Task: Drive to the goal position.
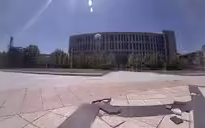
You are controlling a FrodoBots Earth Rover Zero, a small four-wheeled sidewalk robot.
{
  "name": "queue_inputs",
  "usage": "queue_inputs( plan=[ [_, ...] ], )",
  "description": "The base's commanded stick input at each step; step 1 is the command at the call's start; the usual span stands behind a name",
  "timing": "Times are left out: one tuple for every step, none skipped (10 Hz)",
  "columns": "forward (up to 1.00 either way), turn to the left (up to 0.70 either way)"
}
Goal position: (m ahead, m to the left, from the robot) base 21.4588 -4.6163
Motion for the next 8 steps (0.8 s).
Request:
queue_inputs(
  plan=[
    [0.7, 0.0],
    [0.7, 0.0],
    [0.7, 0.0],
    [0.7, 0.0],
    [0.7, 0.0],
    [0.7, 0.0],
    [0.7, 0.0],
    [0.7, 0.0]
  ],
)
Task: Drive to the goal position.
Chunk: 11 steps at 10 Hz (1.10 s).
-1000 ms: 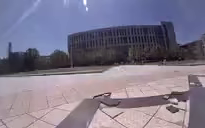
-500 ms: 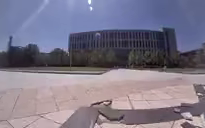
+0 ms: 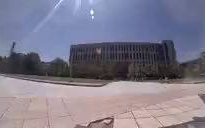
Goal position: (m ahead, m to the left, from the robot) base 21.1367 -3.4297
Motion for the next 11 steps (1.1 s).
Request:
queue_inputs(
  plan=[
    [0.7, 0.0],
    [0.7, 0.0],
    [0.65, 0.0],
    [0.63, 0.01],
    [0.62, 0.02],
    [0.6, 0.0],
    [0.6, 0.0],
    [0.59, 0.0],
    [0.58, 0.0],
    [0.58, 0.0],
    [0.58, 0.0]
  ],
)
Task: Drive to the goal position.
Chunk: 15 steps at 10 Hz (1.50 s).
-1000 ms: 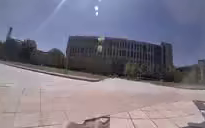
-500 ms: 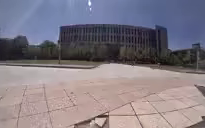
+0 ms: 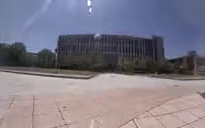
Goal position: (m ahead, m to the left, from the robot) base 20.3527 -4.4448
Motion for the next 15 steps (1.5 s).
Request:
queue_inputs(
  plan=[
    [0.58, 0.0],
    [0.57, 0.0],
    [0.57, 0.0],
    [0.57, 0.0],
    [0.57, 0.0],
    [0.57, 0.0],
    [0.58, 0.0],
    [0.57, 0.0],
    [0.58, 0.0],
    [0.57, 0.0],
    [0.57, 0.0],
    [0.57, 0.0],
    [0.58, 0.0],
    [0.58, 0.0],
    [0.59, 0.0]
  ],
)
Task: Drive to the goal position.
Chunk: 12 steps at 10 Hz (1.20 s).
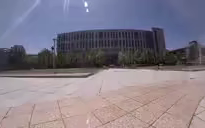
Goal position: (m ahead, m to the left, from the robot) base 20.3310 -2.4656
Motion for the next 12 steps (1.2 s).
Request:
queue_inputs(
  plan=[
    [0.58, 0.0],
    [0.58, 0.0],
    [0.58, 0.0],
    [0.59, 0.0],
    [0.68, 0.0],
    [0.7, 0.0],
    [0.7, -0.14],
    [0.7, -0.28],
    [0.7, -0.28],
    [0.7, -0.28],
    [0.7, -0.13],
    [0.7, 0.0]
  ],
)
